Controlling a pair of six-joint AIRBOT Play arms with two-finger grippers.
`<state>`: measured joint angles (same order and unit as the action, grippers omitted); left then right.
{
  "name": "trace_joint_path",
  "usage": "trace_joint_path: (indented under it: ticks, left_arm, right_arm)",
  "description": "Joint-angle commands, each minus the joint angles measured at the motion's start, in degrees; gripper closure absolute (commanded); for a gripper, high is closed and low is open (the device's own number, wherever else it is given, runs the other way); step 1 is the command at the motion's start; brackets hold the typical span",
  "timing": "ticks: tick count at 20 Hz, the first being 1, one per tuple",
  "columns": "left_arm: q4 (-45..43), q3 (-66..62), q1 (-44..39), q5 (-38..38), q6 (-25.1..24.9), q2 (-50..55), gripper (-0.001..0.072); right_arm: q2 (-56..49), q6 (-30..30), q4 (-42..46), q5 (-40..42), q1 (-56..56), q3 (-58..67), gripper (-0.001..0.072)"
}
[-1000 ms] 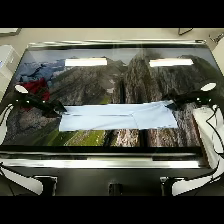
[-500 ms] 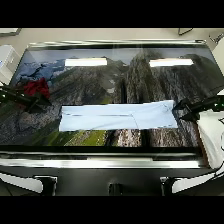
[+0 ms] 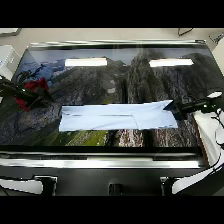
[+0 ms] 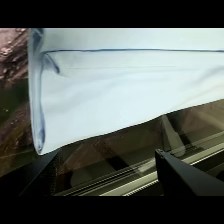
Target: Fold the clothes and pants, and hang the long-sleeved shirts on hangers.
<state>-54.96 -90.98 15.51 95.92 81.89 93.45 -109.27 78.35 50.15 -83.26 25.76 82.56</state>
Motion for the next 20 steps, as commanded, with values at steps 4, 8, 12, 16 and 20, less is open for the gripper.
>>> trace_joint_path:
  ticks: [4, 8, 12, 16, 20]
  left_arm:
    - [2.29, -0.07, -8.57, -2.69, 0.42, -0.31, 0.0064]
    - [2.29, 1.57, -19.61, -16.96, 0.44, 0.17, 0.0568]
    - [2.32, 4.11, -35.06, -34.91, 2.01, 4.59, 0.0684]
    - [7.91, 4.09, -45.94, -42.16, 7.72, 12.70, 0.0684]
    - [16.17, 4.09, -52.30, -45.22, 7.72, 17.84, 0.0685]
  right_arm:
    - [0.44, -1.07, -1.77, -0.57, -4.63, 0.33, 0.0667]
    - [9.03, 0.22, -3.04, -2.21, -6.82, 0.33, 0.0668]
    - [20.50, 5.53, -3.02, -3.45, -11.58, 0.33, 0.0668]
    - [31.54, 10.16, -3.02, -3.58, -16.98, 0.33, 0.0667]
    - [40.04, 15.61, -3.39, -3.32, -19.30, 0.33, 0.0667]
